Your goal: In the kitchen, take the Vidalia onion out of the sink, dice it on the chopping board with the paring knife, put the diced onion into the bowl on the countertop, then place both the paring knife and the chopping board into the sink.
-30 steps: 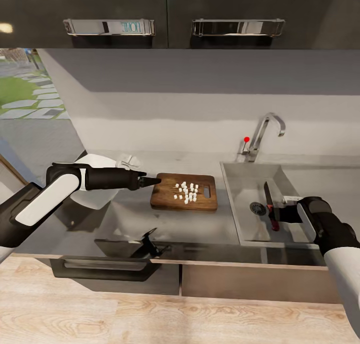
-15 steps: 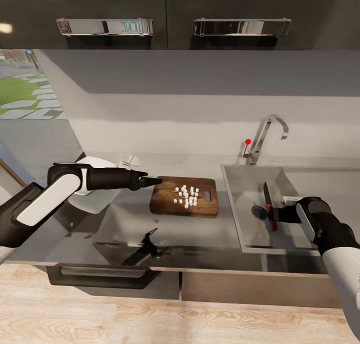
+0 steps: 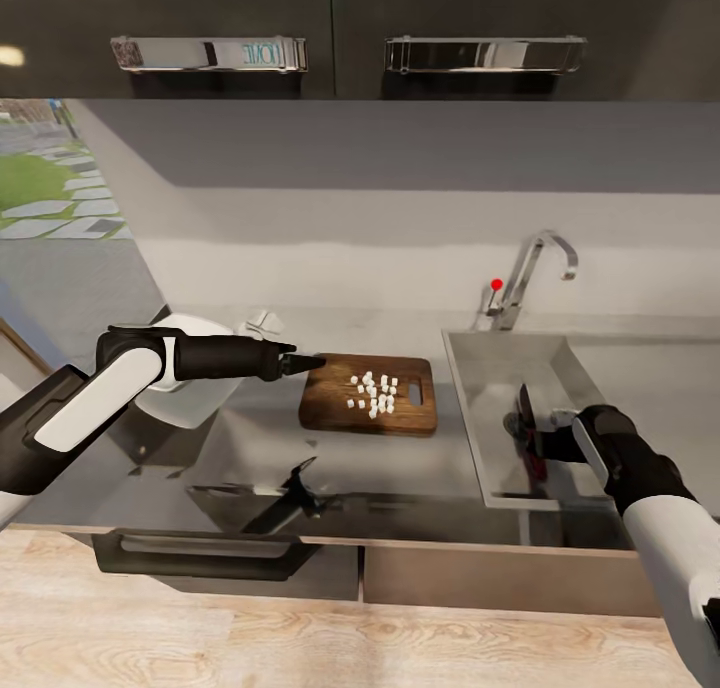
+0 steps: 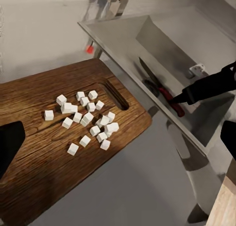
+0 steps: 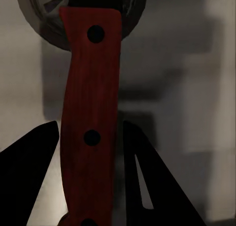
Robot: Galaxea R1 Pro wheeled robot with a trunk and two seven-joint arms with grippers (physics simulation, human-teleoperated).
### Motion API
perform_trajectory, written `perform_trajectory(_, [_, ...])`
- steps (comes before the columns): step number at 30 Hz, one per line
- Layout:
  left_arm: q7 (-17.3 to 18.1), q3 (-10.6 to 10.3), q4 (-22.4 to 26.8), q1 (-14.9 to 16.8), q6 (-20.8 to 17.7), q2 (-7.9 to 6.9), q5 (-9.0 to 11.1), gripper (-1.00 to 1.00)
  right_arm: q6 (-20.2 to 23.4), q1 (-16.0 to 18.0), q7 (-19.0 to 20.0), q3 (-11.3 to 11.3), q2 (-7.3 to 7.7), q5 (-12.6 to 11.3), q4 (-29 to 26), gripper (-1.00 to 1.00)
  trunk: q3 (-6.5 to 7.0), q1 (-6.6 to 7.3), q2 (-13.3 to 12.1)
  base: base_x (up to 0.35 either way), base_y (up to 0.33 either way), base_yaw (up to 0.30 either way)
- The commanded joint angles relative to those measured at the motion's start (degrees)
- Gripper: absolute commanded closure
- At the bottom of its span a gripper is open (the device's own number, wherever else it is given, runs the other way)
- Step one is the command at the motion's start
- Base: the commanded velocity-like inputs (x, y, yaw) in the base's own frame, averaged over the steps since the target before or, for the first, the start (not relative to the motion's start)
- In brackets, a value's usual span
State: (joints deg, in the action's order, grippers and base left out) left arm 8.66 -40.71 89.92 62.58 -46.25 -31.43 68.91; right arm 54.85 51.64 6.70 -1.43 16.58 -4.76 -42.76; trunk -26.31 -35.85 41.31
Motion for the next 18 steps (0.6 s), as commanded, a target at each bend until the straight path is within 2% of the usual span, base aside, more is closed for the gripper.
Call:
perform_trajectory(1, [0.23,-0.07,0.0,0.08,-0.07,-0.04,-0.16,-1.0,0.26,0.03,-0.14,-0.07,-0.02,-0.35,-0.05,1.0,-0.07,-0.03,0.06,0.208,0.0,0.0])
perform_trajectory(5, [0.25,-0.07,0.0,0.08,-0.07,-0.04,-0.18,-1.0,0.32,0.03,-0.19,-0.07,-0.08,-0.41,-0.04,1.0,-0.07,-0.03,0.06,0.183,0.0,0.0])
perform_trajectory(18, [0.29,-0.07,0.0,0.08,-0.07,-0.04,-0.12,-1.0,0.34,0.03,-0.24,-0.07,-0.92,-0.35,-0.03,1.0,-0.07,-0.03,0.06,0.006,0.0,0.0])
